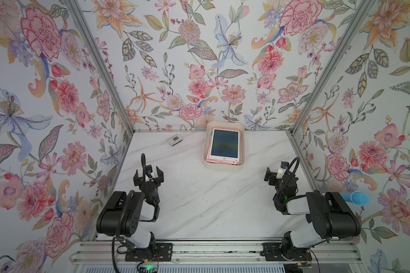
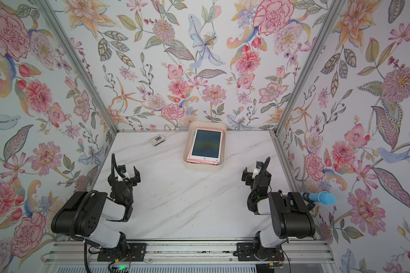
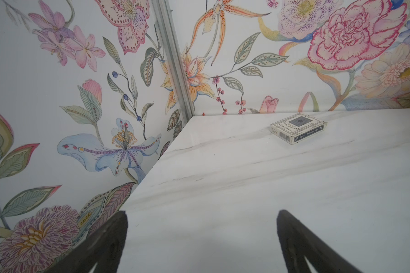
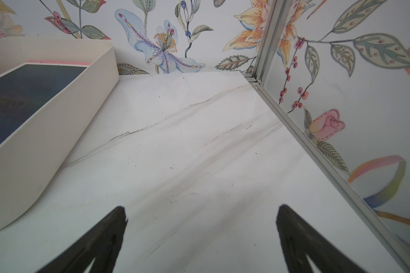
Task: Take out the writing tablet from the storage box
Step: Move the storage box to the center of the board.
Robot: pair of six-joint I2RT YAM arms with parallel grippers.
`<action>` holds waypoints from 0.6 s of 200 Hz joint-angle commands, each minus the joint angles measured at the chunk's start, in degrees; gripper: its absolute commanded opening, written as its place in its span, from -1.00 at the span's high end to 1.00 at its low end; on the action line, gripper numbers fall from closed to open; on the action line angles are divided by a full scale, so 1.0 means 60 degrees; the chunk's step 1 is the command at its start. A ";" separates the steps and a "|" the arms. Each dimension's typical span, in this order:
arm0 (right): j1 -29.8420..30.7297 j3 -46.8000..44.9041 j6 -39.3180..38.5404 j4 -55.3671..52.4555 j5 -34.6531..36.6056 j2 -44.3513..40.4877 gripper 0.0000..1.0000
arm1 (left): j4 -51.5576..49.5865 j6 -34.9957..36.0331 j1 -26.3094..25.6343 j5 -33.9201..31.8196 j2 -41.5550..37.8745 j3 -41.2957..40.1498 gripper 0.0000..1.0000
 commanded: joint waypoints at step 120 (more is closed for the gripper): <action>0.0514 0.2261 -0.0002 -0.4779 0.0261 -0.1790 -1.00 | -0.4343 0.0073 -0.0732 -0.0441 -0.2862 0.1587 -0.99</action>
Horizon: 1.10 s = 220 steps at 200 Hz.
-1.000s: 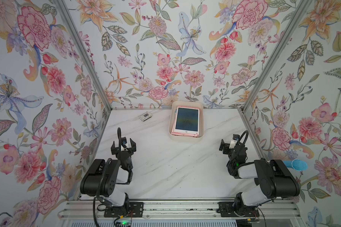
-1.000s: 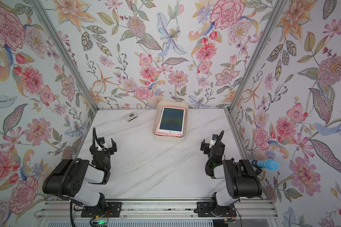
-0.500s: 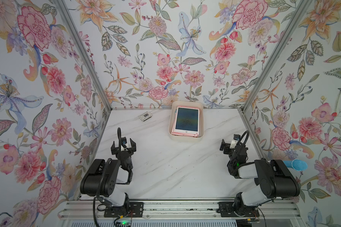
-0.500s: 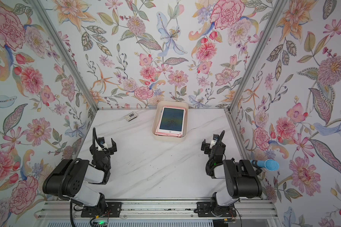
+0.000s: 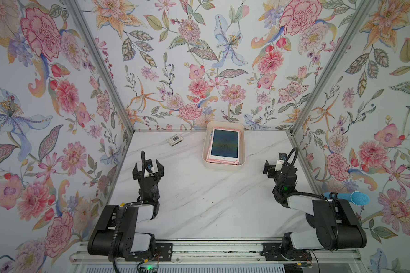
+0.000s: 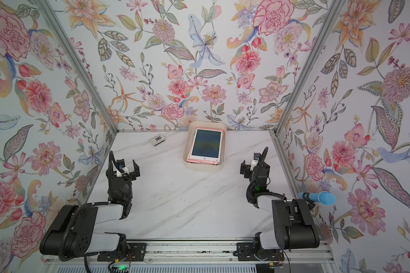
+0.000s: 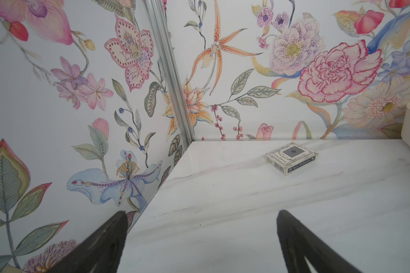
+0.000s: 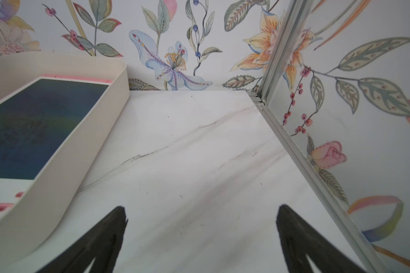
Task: Take out the writing tablet from the storage box
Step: Move the storage box to the center of the board.
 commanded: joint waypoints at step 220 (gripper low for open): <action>0.0955 1.1637 0.4084 -1.1460 -0.3161 0.6340 -0.84 | -1.4620 -0.3238 -0.2128 0.4346 0.7528 1.4968 -0.99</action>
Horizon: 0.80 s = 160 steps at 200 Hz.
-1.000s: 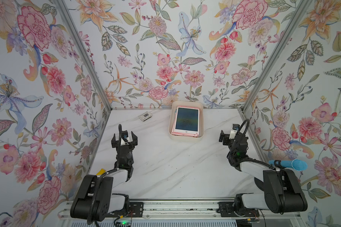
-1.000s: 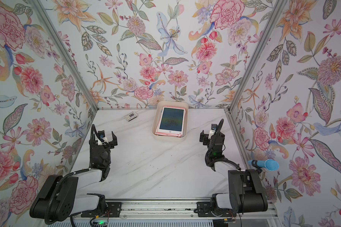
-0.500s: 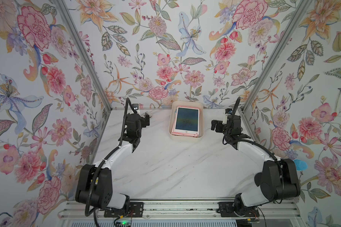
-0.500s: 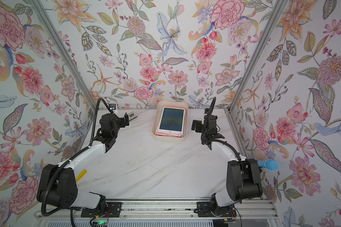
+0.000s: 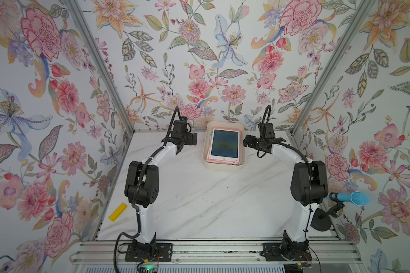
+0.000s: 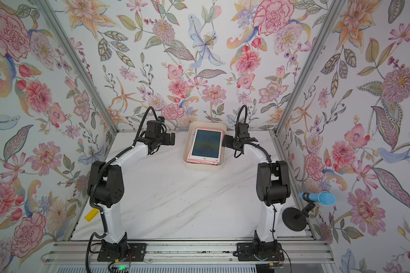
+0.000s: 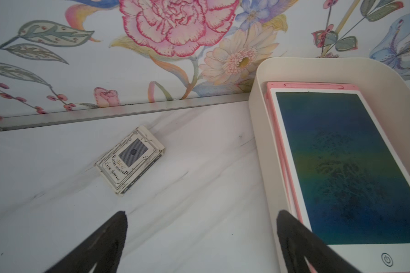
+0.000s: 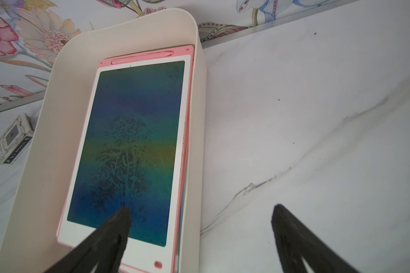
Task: Take out the writing tablet from the storage box
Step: Move the storage box to the center of the board.
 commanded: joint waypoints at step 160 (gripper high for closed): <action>0.0093 0.1064 0.0372 -0.0937 -0.0682 0.0999 -0.56 | -0.3506 -0.0565 -0.0922 0.0816 0.4415 0.5835 -0.44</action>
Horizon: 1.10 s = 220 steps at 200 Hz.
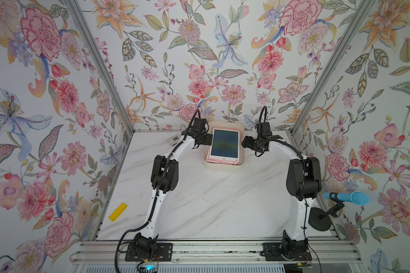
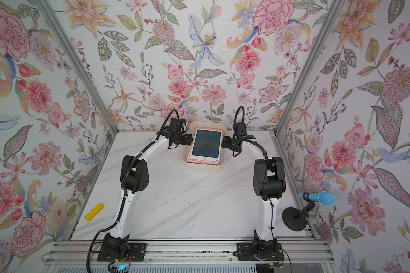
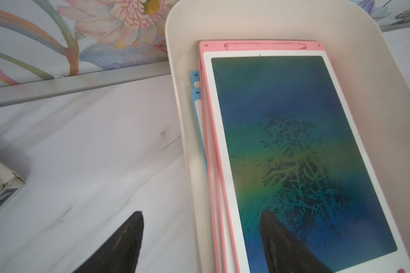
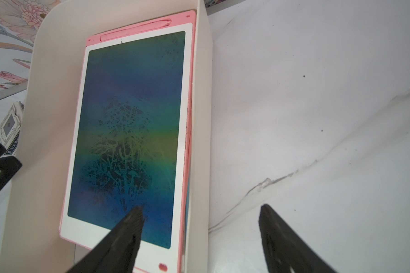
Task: Take out the writing tablet from the storage box
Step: Move the storage box to the center of the board.
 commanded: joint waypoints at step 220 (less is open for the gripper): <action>0.0526 0.1409 -0.0020 -0.0380 -0.0921 0.1701 -0.36 | -0.0498 0.0272 0.0125 -0.1288 -0.0163 -0.1671 0.61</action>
